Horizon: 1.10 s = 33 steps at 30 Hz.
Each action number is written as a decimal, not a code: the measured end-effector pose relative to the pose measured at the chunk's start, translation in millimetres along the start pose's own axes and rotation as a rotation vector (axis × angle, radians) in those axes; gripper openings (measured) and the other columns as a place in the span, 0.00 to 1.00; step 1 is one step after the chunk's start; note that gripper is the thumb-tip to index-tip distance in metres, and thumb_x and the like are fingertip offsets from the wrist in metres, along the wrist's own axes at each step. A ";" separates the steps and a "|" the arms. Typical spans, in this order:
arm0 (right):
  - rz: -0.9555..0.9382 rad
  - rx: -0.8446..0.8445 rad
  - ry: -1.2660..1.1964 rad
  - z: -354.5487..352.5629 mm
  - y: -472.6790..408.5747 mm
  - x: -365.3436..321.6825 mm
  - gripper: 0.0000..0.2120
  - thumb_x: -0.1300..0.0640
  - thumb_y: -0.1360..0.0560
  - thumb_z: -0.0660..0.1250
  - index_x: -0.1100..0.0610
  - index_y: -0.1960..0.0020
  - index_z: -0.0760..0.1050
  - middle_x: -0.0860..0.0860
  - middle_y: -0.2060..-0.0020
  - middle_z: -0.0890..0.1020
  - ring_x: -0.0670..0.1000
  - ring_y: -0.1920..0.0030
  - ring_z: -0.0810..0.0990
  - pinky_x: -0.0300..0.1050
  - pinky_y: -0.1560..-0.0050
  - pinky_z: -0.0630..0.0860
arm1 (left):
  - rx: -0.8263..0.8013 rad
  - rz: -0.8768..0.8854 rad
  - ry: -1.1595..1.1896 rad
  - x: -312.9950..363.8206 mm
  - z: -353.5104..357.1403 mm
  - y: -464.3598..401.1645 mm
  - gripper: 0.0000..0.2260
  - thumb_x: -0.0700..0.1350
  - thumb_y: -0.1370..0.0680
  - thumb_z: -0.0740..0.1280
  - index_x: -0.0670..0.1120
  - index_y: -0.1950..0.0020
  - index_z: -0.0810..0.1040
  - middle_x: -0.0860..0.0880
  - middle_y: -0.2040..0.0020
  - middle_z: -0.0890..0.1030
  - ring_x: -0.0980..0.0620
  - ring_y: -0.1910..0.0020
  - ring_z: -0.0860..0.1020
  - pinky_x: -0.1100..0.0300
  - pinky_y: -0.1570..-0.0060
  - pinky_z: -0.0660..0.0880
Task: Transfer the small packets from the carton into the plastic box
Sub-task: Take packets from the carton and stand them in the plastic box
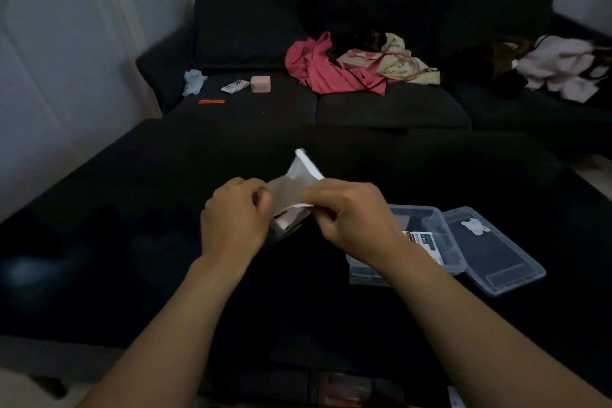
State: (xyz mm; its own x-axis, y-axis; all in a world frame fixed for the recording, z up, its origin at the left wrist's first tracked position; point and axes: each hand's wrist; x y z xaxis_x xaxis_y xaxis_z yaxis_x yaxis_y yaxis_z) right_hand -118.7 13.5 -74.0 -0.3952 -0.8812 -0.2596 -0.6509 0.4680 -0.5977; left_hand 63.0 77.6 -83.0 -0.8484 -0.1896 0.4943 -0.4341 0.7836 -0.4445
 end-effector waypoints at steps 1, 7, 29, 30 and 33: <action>-0.007 -0.028 0.037 0.0 -1.2 -3.6 0.11 0.59 0.26 0.67 0.51 0.47 0.84 0.47 0.49 0.86 0.51 0.52 0.85 0.52 0.56 0.82 | 0.042 0.075 0.031 1.8 2.2 1.3 0.09 0.44 0.19 0.65 0.49 0.52 0.84 0.52 0.56 0.80 0.57 0.64 0.75 0.67 0.67 0.66; 0.329 -0.260 0.092 0.2 -12.4 -4.9 0.13 0.57 0.21 0.64 0.46 0.40 0.82 0.52 0.46 0.84 0.56 0.51 0.83 0.56 0.48 0.81 | 0.064 0.204 0.157 2.9 12.4 1.8 0.11 0.40 0.20 0.67 0.43 0.40 0.84 0.48 0.45 0.80 0.53 0.50 0.79 0.56 0.50 0.79; 0.973 -0.691 -0.485 14.0 -22.1 -7.6 0.15 0.67 0.21 0.65 0.60 0.35 0.73 0.56 0.48 0.84 0.50 0.65 0.83 0.36 0.77 0.74 | -0.083 0.330 0.074 33.5 28.8 16.3 0.13 0.45 0.18 0.60 0.46 0.43 0.83 0.50 0.49 0.79 0.54 0.53 0.77 0.56 0.57 0.77; 0.991 -0.670 -0.467 14.1 -24.0 -5.2 0.16 0.67 0.22 0.67 0.60 0.35 0.73 0.56 0.49 0.83 0.50 0.64 0.82 0.36 0.75 0.75 | -0.092 0.335 0.061 37.0 30.3 17.6 0.13 0.44 0.18 0.60 0.46 0.42 0.83 0.49 0.48 0.79 0.53 0.53 0.77 0.55 0.56 0.77; 1.012 -0.780 -0.352 12.9 -29.2 -0.6 0.15 0.65 0.23 0.70 0.62 0.37 0.74 0.57 0.46 0.83 0.51 0.55 0.79 0.38 0.57 0.78 | -0.103 0.364 0.046 44.9 34.8 21.2 0.15 0.46 0.19 0.58 0.45 0.42 0.83 0.48 0.48 0.79 0.52 0.52 0.78 0.55 0.57 0.77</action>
State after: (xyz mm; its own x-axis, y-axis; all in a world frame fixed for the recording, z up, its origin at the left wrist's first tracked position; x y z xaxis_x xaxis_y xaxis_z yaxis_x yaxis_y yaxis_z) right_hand -91.1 -0.5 -66.1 -0.8123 -0.0375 -0.5820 -0.4166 0.7356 0.5342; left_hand 5.2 65.1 -96.2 -0.9259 0.1370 0.3520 -0.0720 0.8508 -0.5205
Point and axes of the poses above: each hand's wrist, its own y-axis away from the middle knuckle, its own z-axis out of the palm, x = y × z
